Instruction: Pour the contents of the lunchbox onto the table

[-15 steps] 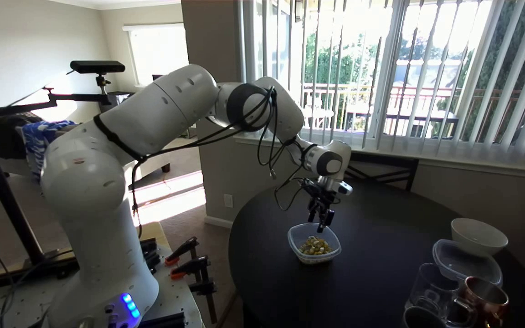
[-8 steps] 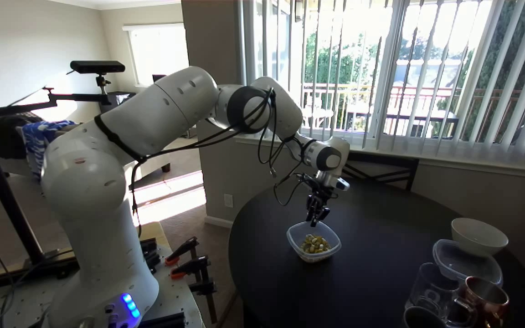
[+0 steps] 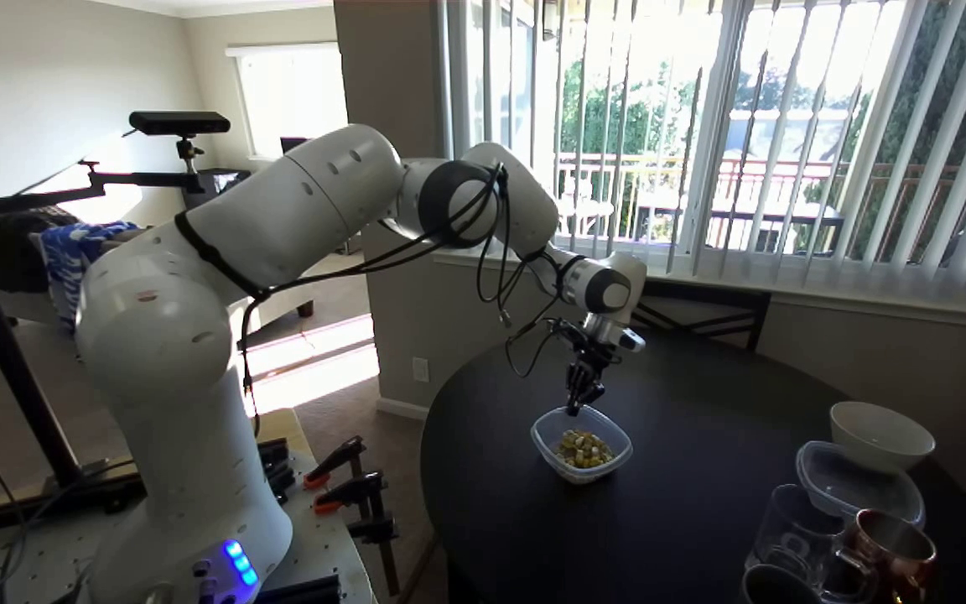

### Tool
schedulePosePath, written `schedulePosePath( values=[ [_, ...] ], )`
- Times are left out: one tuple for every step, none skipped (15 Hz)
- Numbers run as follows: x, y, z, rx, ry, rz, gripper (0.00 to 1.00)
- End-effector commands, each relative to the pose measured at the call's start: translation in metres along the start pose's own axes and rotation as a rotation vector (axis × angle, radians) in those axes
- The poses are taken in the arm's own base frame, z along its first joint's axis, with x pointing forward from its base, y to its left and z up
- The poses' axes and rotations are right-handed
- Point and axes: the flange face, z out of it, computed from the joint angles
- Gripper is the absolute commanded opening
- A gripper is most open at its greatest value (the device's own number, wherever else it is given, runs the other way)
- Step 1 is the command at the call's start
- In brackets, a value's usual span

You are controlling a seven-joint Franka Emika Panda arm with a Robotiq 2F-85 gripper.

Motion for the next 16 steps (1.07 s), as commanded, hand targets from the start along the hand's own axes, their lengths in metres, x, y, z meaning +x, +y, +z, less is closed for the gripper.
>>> schedulePosePath(
  values=[
    [-0.011, -0.012, -0.022, 0.075, -0.067, -0.028, 0.02],
    [-0.015, -0.018, -0.032, 0.111, -0.093, -0.055, 0.02],
    [-0.019, -0.023, -0.041, 0.142, -0.117, -0.075, 0.02],
    [-0.023, -0.029, -0.051, 0.176, -0.136, -0.098, 0.02],
    [-0.026, -0.034, -0.060, 0.205, -0.152, -0.117, 0.02],
    [-0.029, -0.037, -0.070, 0.236, -0.169, -0.143, 0.02],
    [-0.031, -0.040, -0.078, 0.262, -0.185, -0.162, 0.02],
    [-0.032, -0.041, -0.085, 0.293, -0.209, -0.190, 0.02],
    [-0.033, -0.042, -0.090, 0.318, -0.232, -0.209, 0.02],
    [-0.034, -0.041, -0.093, 0.345, -0.269, -0.238, 0.02],
    [-0.036, -0.039, -0.095, 0.365, -0.303, -0.260, 0.02],
    [-0.035, -0.034, -0.095, 0.378, -0.333, -0.297, 0.02],
    [-0.035, -0.030, -0.095, 0.392, -0.360, -0.332, 0.02],
    [-0.033, -0.025, -0.091, 0.413, -0.391, -0.358, 0.02],
    [-0.032, -0.020, -0.087, 0.428, -0.422, -0.386, 0.02],
    [-0.031, -0.016, -0.082, 0.446, -0.453, -0.411, 0.02]
  ],
)
